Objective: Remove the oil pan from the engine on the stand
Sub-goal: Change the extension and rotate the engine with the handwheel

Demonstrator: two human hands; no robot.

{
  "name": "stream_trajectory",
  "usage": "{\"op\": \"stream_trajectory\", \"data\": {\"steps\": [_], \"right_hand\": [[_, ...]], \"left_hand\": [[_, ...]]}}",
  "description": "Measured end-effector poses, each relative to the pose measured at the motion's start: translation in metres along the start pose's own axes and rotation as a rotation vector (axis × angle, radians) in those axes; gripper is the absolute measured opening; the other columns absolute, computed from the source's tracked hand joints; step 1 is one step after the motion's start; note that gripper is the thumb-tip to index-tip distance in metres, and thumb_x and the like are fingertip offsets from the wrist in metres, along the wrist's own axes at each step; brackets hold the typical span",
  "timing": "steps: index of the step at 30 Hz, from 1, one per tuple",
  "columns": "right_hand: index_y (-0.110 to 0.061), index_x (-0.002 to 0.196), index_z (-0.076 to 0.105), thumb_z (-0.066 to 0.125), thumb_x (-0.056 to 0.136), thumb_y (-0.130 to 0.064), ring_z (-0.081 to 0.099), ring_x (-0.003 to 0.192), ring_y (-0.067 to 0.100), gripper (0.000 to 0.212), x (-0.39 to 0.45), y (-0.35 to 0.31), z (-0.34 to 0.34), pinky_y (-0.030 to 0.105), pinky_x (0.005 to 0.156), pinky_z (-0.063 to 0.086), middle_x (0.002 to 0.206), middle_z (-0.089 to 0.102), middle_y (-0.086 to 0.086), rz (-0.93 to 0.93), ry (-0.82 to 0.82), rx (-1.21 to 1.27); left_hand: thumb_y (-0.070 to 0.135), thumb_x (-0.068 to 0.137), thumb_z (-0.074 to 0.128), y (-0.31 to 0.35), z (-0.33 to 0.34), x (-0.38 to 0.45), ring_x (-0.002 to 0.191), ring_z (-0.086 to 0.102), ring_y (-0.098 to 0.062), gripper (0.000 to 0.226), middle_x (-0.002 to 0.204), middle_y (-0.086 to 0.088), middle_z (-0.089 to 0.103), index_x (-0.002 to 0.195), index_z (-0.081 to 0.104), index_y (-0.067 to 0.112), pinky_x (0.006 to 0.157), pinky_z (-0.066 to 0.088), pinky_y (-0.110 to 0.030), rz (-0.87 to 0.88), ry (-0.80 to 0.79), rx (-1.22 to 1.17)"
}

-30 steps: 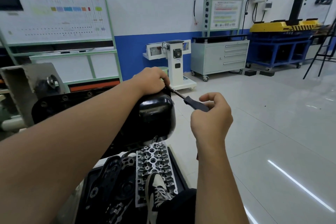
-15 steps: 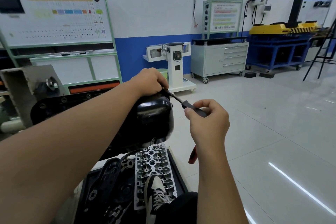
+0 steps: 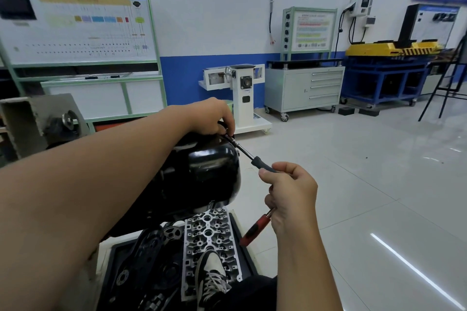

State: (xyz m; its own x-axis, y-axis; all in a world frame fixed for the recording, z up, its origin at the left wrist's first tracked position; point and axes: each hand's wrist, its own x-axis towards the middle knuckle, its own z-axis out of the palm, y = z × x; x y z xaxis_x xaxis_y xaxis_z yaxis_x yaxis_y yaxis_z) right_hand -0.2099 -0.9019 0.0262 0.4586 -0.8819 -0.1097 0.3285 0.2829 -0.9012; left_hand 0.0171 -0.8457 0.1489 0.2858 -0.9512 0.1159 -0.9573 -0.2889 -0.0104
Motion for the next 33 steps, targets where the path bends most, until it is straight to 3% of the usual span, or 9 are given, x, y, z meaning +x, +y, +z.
{"op": "stream_trajectory", "data": {"steps": [6, 11, 26, 33], "right_hand": [[-0.008, 0.087, 0.065, 0.078, 0.075, 0.012, 0.031, 0.038, 0.011, 0.026, 0.001, 0.003, -0.005, 0.022, 0.038, 0.026, 0.078, 0.059, 0.008, 0.04, 0.005, 0.037], [-0.006, 0.087, 0.063, 0.074, 0.077, 0.016, 0.026, 0.039, 0.011, 0.027, -0.002, 0.003, -0.008, 0.022, 0.038, 0.023, 0.072, 0.058, 0.007, 0.083, -0.018, 0.128], [-0.009, 0.086, 0.059, 0.07, 0.077, 0.017, 0.025, 0.039, 0.011, 0.03, -0.007, 0.009, -0.005, 0.02, 0.037, 0.021, 0.068, 0.061, 0.011, 0.199, 0.006, 0.292], [-0.005, 0.092, 0.058, 0.07, 0.076, 0.014, 0.027, 0.04, 0.011, 0.028, -0.003, 0.01, -0.01, 0.019, 0.037, 0.021, 0.063, 0.061, 0.007, 0.243, 0.064, 0.295]], "left_hand": [[0.022, 0.093, 0.07, 0.003, 0.001, 0.0, 0.102, 0.063, -0.011, 0.024, 0.11, 0.02, 0.068, 0.101, 0.078, 0.043, 0.068, 0.049, -0.029, 0.077, 0.022, 0.256], [0.03, 0.098, 0.065, 0.008, -0.001, -0.004, 0.114, 0.058, -0.012, 0.023, 0.119, 0.019, 0.067, 0.112, 0.075, 0.044, 0.077, 0.055, -0.037, 0.132, 0.033, 0.391], [0.027, 0.095, 0.068, 0.008, 0.004, -0.007, 0.107, 0.06, -0.013, 0.019, 0.108, 0.017, 0.07, 0.104, 0.078, 0.041, 0.083, 0.056, -0.042, 0.057, 0.097, 0.245], [0.015, 0.089, 0.077, 0.002, 0.009, -0.01, 0.099, 0.062, -0.009, 0.021, 0.104, 0.015, 0.074, 0.099, 0.082, 0.033, 0.091, 0.056, -0.044, 0.016, 0.165, 0.02]]}}
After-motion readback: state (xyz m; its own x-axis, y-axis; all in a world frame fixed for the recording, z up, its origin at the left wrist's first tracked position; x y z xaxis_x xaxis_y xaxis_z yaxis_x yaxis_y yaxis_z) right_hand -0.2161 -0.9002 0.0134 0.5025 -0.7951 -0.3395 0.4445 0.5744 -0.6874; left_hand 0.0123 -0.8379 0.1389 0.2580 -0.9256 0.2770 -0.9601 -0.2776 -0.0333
